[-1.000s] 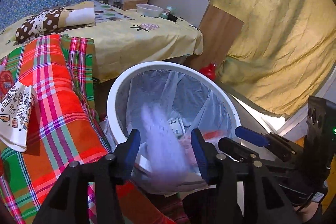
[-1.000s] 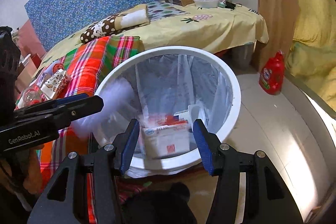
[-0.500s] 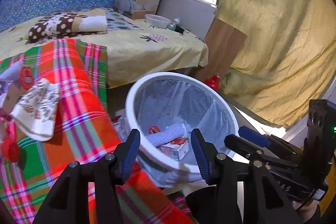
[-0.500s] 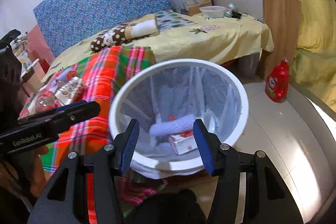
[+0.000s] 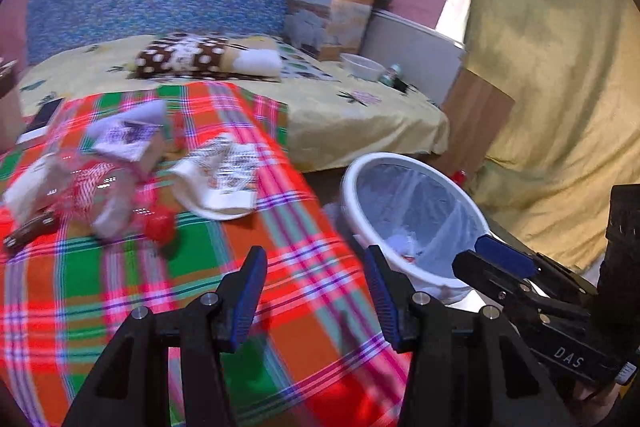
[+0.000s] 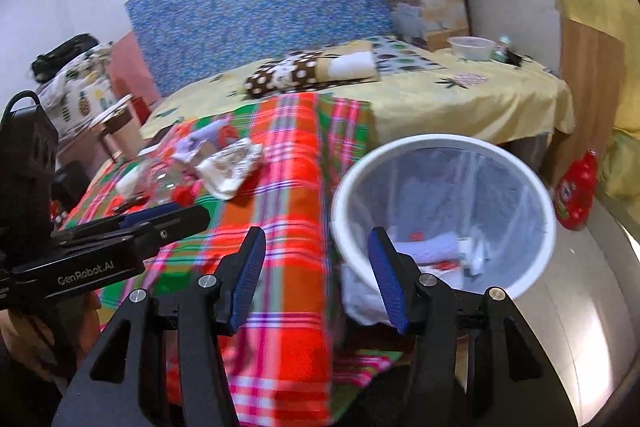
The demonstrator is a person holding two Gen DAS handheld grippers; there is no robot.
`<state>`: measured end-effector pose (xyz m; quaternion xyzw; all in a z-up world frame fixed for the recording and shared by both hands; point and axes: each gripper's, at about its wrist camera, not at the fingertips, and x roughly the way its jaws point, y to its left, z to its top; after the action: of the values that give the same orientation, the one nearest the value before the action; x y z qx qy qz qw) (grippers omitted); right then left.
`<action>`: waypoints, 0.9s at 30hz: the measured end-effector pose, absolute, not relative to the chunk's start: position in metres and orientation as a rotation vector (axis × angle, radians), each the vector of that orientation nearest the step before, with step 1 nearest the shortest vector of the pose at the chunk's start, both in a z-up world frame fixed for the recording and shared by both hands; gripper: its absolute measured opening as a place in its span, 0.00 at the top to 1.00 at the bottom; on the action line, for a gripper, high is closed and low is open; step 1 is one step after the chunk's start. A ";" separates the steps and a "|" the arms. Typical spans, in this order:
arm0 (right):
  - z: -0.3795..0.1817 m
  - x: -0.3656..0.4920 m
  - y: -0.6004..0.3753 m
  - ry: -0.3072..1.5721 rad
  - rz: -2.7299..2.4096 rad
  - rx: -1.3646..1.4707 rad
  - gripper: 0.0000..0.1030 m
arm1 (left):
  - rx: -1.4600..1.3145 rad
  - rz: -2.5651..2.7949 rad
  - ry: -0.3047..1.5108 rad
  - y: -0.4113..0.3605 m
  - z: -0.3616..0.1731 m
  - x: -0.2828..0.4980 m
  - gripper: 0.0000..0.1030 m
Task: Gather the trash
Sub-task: 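Move both open tools back toward the remaining bottle and wrappers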
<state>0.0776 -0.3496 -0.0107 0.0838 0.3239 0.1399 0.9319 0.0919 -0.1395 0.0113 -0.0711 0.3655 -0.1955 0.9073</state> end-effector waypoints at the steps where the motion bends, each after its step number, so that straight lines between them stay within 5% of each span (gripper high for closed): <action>1: -0.010 0.077 -0.344 0.662 0.301 0.168 0.46 | -0.152 -0.386 0.750 -0.131 0.012 0.088 0.51; 27: 0.004 0.078 -0.257 0.662 0.478 0.090 0.46 | -0.201 -0.183 0.677 -0.018 0.026 0.040 0.51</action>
<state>0.0780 -0.2566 0.0043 0.0439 0.3218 0.2323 0.9168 0.0405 -0.0181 0.0261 -0.0985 0.3312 -0.0895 0.9341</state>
